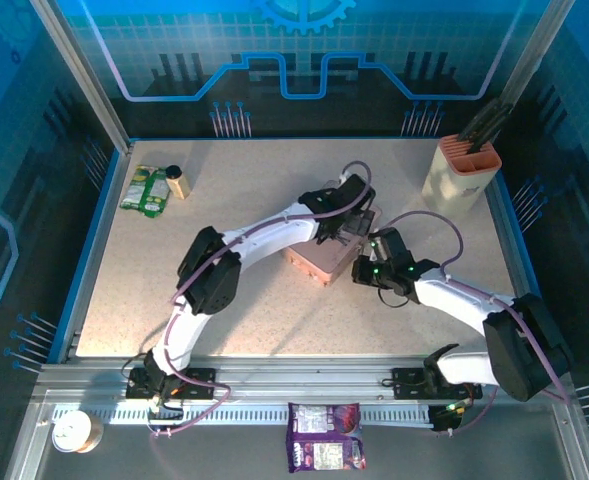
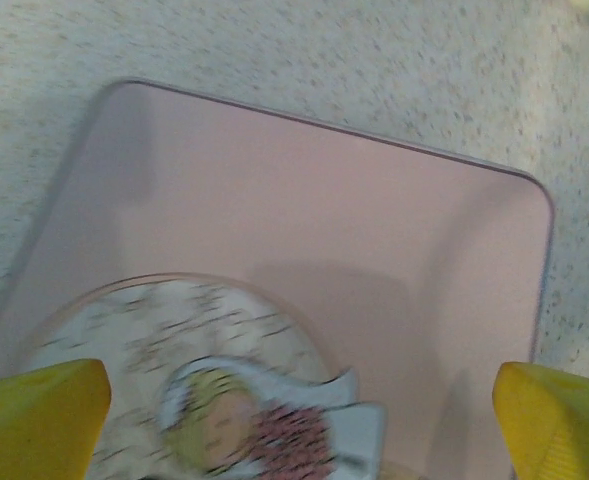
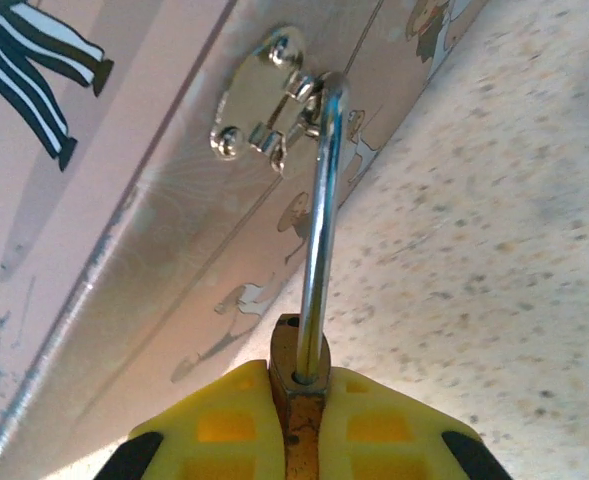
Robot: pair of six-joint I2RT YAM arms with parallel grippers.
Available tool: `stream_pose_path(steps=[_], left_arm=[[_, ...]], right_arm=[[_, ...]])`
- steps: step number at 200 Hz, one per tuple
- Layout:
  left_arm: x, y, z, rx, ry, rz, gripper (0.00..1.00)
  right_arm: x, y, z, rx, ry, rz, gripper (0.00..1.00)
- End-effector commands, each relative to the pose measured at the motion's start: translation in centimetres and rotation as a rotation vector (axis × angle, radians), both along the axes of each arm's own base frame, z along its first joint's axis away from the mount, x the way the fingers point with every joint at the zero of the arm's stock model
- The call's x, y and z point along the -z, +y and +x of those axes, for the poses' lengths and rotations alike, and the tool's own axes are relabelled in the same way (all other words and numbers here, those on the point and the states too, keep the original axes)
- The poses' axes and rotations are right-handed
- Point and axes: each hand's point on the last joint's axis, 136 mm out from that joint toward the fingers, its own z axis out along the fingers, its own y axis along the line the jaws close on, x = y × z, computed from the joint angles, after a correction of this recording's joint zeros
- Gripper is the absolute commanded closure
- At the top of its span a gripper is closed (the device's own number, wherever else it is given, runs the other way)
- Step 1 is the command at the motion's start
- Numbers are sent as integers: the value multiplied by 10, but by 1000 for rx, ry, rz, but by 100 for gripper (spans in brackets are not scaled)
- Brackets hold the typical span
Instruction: Unlock the padlock with the key
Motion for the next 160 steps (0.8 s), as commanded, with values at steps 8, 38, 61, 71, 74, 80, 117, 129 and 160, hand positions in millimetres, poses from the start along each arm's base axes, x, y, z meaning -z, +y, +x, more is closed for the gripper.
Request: stream_pose_path(steps=[8, 38, 61, 71, 74, 80, 117, 129, 160], left_arm=[[-4, -21, -2, 99, -12, 27, 1], [11, -23, 1, 107, -3, 68, 1], [28, -12, 2, 58, 15, 119, 1], [36, -5, 1, 32, 29, 127, 1], [37, -2, 1, 23, 33, 123, 1], [41, 3, 1, 5, 43, 116, 1], [55, 31, -4, -76, 97, 23, 2], [59, 37, -6, -83, 104, 44, 2], [72, 48, -15, -84, 126, 54, 3]], right_arm=[[-7, 17, -6, -67, -49, 17, 100], [0, -5, -8, 31, -37, 2, 100], [4, -22, -8, 105, -30, 14, 100], [4, -27, -7, 127, -34, 42, 100], [4, -28, -6, 130, -38, 53, 100], [4, -29, -5, 134, -41, 72, 100], [-2, -19, 1, 89, -73, 148, 100], [-1, -18, 3, 89, -69, 162, 100], [-1, -32, 6, 127, -62, 129, 100]])
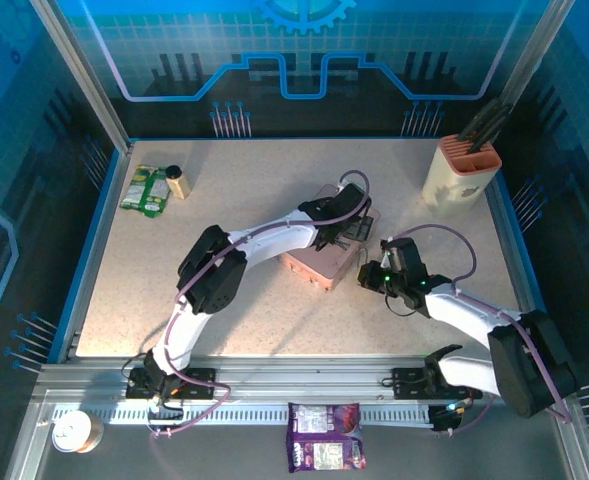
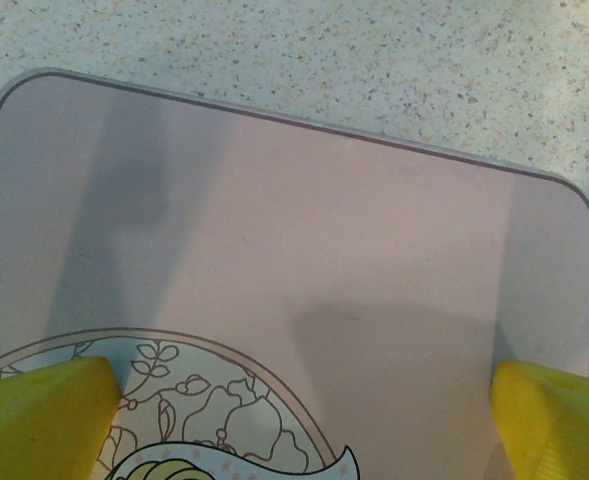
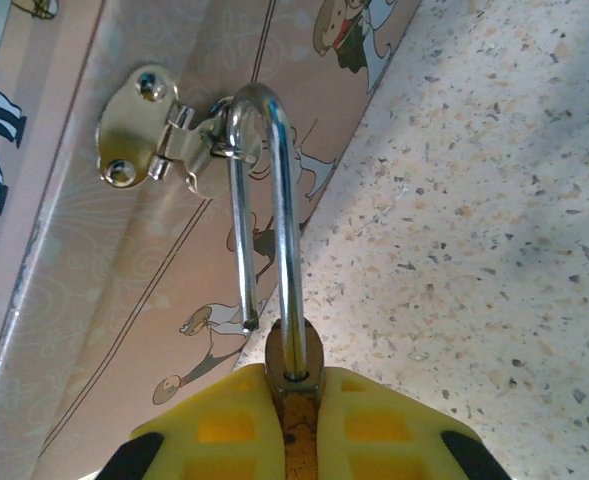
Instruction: Unlock the padlock with the key
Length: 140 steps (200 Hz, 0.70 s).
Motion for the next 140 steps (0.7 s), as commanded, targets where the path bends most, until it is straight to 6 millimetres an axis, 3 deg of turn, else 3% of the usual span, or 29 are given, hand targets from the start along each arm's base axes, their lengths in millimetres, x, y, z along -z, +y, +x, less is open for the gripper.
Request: stream_pose_path(steps=[1, 45, 84, 109, 140], left_arm=[[44, 43, -20, -60, 129, 107, 3], [55, 55, -32, -64, 143, 116, 3], [60, 58, -36, -74, 150, 106, 4], [65, 62, -37, -84, 152, 117, 4], [67, 61, -37, -86, 153, 112, 5]], right_arm=[[-6, -14, 12, 55, -32, -16, 100], [-4, -33, 19, 61, -27, -96, 100], [7, -29, 18, 24, 26, -111, 100], [16, -42, 14, 50, 73, -196, 99], [14, -39, 23, 50, 49, -187, 100]])
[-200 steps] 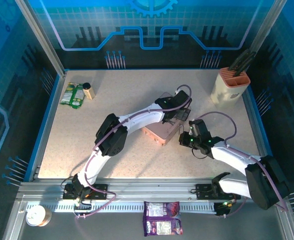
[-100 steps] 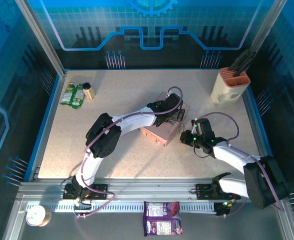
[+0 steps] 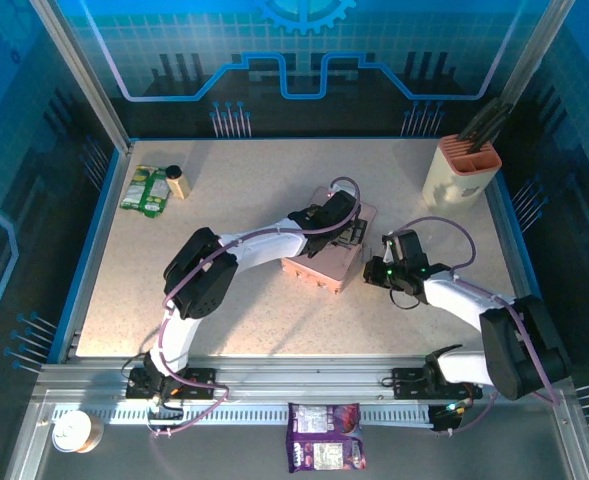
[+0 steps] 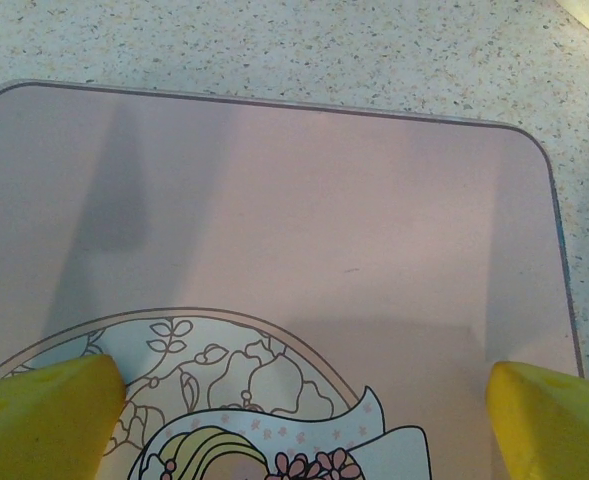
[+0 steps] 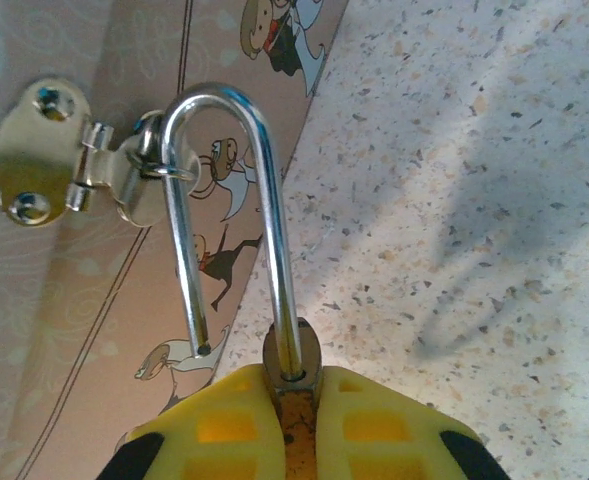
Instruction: Unlock the padlock with the key
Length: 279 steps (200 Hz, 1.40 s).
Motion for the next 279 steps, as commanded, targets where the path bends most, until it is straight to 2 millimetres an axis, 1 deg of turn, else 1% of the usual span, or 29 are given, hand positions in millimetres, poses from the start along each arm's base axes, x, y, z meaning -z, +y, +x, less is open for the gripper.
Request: stream_pose_path(steps=[1, 48, 84, 127, 154, 190, 213, 229, 248, 265, 279], left_arm=[[66, 50, -27, -78, 197, 166, 4], [68, 50, -31, -83, 206, 151, 6], [71, 52, -36, -104, 209, 142, 6], [71, 53, -39, -115, 209, 129, 6], [70, 55, -40, -119, 204, 129, 6], [72, 57, -41, -124, 203, 136, 5], [73, 60, -42, -129, 200, 138, 5], [74, 63, -42, -132, 202, 146, 5], [68, 64, -41, -128, 199, 133, 4], [61, 66, -40, -127, 187, 125, 4], [52, 67, -40, -123, 182, 106, 2]], right_arm=[[2, -19, 11, 71, -6, -77, 100], [-16, 3, 29, 81, -16, 62, 100], [-16, 12, 35, 170, -9, 177, 100], [-20, 19, 44, 181, -10, 233, 100], [-21, 14, 46, 200, -10, 210, 100], [-19, -1, 46, 248, 2, 183, 100], [-19, -2, 47, 236, 9, 190, 100], [-18, -8, 47, 247, 17, 191, 100], [-22, -15, 45, 250, 18, 192, 100], [-22, -29, 39, 261, 12, 142, 100], [-21, -34, 33, 254, 22, 141, 100]])
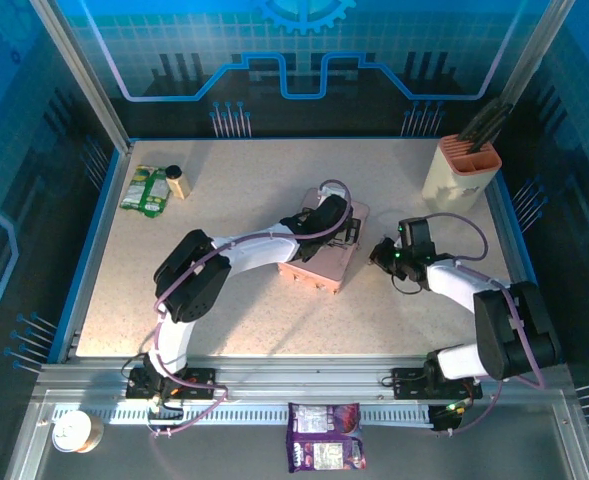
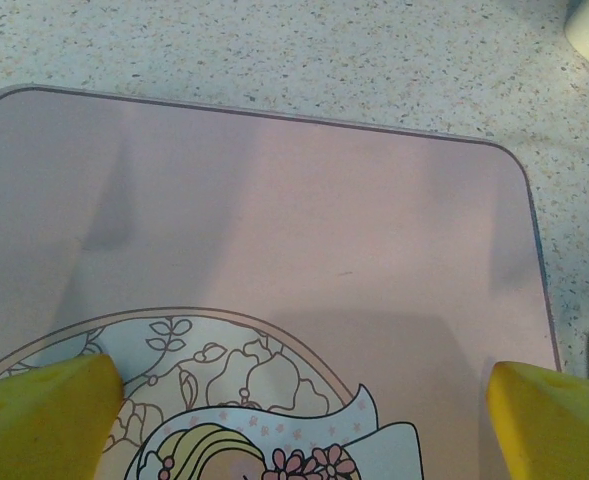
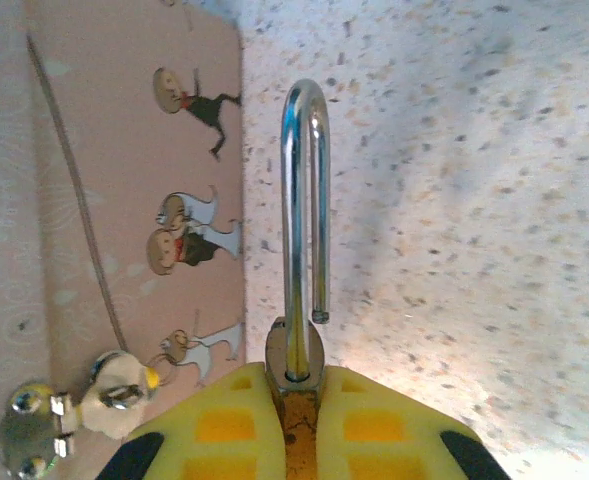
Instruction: Unlock the padlock with the key
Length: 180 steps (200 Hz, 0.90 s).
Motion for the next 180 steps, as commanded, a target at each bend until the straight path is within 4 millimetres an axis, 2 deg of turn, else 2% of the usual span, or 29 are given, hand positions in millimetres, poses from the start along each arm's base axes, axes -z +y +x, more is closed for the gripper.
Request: stream_pose_path(steps=[1, 15, 43, 64, 79, 124, 156, 180], left_arm=[[54, 49, -35, -43, 215, 154, 2], [40, 49, -36, -32, 208, 101, 1], [-7, 53, -36, -16, 182, -33, 1], [-44, 71, -39, -41, 120, -106, 1], [-60, 89, -46, -57, 81, -149, 1], [-71, 157, -81, -159, -17, -191, 1], [-66, 186, -100, -208, -66, -237, 1], [-65, 196, -107, -228, -89, -270, 1]], right_arm=[[-8, -12, -7, -15, -10, -23, 100], [-8, -11, -14, -45, 1, -19, 100], [0, -5, -39, -106, 74, -4, 100], [-3, 1, -56, -173, 103, -4, 100], [-1, 2, -68, -211, 127, -35, 100], [10, 11, -93, -275, 173, -18, 100], [19, 19, -99, -311, 223, 1, 100], [24, 19, -93, -306, 254, 0, 100]])
